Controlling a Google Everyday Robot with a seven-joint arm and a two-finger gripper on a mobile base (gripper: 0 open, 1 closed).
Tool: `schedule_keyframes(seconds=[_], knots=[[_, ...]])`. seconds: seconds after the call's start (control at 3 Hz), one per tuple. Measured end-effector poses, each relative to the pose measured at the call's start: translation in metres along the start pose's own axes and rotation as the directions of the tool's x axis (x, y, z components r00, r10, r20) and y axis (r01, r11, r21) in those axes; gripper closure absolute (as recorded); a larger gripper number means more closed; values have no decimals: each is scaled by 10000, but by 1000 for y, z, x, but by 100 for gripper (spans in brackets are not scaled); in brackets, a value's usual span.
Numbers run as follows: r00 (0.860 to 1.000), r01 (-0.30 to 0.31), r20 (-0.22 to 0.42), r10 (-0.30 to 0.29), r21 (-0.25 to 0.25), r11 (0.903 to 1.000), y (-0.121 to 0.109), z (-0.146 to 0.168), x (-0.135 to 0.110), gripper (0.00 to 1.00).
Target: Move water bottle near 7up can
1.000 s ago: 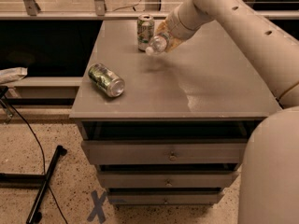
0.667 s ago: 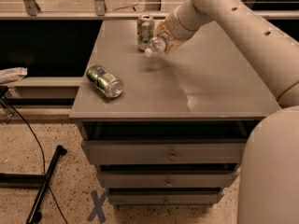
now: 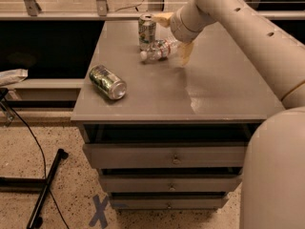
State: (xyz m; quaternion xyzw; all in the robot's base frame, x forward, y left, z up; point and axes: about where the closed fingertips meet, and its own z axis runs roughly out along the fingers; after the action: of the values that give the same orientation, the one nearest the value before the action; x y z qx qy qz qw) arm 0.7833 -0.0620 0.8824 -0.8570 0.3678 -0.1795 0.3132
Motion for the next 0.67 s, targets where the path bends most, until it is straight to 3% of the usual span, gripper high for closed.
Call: schedule_keyframes(seconds=[0.33,0.67], knots=[[9992,-390,-84,391,176,9991,2,-10,11,0],[9967,-815,55,813,728,9940,-3,-28,23,0]])
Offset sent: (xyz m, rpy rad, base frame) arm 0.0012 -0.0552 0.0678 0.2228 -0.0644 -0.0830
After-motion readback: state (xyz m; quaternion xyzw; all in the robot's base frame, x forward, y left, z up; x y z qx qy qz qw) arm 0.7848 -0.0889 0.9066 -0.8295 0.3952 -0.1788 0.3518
